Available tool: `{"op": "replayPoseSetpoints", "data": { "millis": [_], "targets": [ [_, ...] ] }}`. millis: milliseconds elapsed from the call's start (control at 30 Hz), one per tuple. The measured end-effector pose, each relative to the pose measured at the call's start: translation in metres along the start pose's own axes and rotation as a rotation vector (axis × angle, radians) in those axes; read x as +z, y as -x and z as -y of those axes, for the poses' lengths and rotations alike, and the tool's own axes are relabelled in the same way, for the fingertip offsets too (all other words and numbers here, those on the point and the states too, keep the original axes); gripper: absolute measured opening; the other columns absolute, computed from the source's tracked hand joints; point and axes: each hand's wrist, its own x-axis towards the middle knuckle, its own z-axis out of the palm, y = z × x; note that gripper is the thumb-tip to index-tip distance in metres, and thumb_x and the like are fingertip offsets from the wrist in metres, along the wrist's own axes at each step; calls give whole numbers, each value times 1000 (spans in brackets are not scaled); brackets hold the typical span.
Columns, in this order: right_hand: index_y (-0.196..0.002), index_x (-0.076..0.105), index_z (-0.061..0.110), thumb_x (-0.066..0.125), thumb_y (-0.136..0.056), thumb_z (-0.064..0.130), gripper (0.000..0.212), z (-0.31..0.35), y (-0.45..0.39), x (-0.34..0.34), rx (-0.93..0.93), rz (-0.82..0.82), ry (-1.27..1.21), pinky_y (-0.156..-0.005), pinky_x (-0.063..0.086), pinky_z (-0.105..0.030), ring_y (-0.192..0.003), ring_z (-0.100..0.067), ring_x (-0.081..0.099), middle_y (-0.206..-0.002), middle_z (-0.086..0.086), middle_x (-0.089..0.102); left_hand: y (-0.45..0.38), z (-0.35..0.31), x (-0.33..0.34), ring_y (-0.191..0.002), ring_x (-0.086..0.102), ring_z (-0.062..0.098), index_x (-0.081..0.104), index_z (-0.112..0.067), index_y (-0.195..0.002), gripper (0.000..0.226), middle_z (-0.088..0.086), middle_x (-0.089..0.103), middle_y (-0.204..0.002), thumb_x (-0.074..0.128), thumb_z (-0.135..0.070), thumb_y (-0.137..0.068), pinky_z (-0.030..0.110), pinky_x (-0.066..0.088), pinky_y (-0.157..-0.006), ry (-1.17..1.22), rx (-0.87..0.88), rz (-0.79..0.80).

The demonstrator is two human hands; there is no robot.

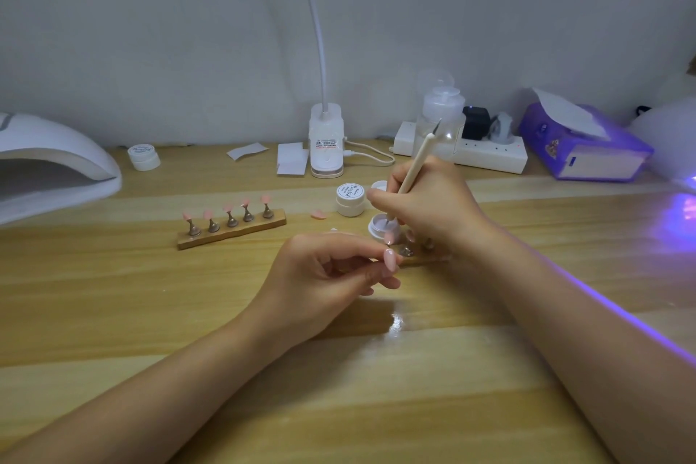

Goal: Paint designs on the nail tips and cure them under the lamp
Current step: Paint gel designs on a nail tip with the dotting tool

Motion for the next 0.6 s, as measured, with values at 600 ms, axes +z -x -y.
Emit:
{"op": "replayPoseSetpoints", "data": {
  "millis": [600],
  "targets": [
    [-46, 45, 13, 68, -81, 34, 47, 24, -5, -21, 19, -211, -423, -46, 38, -15, -37, -4, 45, -35, 9, 49, 0, -1, -1, -66, 70, 13, 71, -7, -80, 13, -4, 72, -75, 65, -16, -73, 20, 53, -53, 15, -34, -7]
  ]
}}
